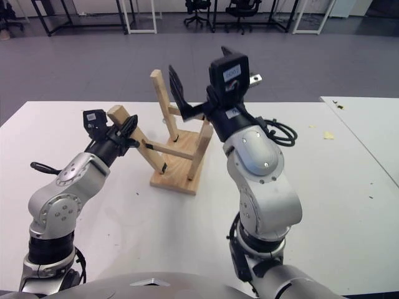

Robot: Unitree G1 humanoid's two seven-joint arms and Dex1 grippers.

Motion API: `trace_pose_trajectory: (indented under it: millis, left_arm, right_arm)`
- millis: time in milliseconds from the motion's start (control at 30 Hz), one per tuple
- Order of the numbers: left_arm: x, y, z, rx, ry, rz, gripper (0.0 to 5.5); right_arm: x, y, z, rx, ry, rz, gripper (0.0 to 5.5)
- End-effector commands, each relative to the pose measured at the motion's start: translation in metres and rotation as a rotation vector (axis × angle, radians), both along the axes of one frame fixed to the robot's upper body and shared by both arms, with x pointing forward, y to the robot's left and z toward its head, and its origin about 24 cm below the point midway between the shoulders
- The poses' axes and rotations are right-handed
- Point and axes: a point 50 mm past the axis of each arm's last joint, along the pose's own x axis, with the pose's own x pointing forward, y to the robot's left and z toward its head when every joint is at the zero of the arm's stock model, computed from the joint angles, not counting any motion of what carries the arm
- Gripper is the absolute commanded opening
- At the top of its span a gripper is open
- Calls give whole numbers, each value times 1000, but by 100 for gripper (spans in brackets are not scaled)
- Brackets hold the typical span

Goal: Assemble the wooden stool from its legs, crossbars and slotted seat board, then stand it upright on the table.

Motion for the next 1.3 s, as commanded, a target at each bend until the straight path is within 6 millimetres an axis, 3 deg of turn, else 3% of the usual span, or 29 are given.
trace_pose_trajectory:
  millis: [33,133,233,333,567,767,1000,1100,1233,1300]
  left_arm:
    - [-12,-28,-43,65,239,-54,102]
    - [-14,-33,-42,85,231,-45,102]
    - [-16,-33,-42,84,229,-32,102]
    - [-10,-37,-41,92,217,-33,102]
    - [-4,-53,-35,150,188,-78,102]
    - [3,-62,-36,173,195,-97,102]
    - [7,-68,-48,214,223,-118,102]
    - [1,-77,-48,265,190,-177,102]
    - [-3,-90,-47,341,141,-261,103]
    - [-2,-94,-45,350,127,-280,105]
  right_arm:
    - [5,11,-12,-132,102,-6,540]
    - [11,15,-35,-330,181,-24,540]
    - [21,6,-60,-499,231,-129,540]
    - [27,-5,-68,-580,237,-222,540]
    - [35,4,-116,-925,310,-195,540]
    - [31,14,-128,-878,372,-153,540]
    - [37,15,-113,-821,301,-207,540]
    - [35,15,-125,-847,362,-178,540]
    - [24,12,-162,-895,518,-120,540]
    - [21,10,-167,-896,534,-117,540]
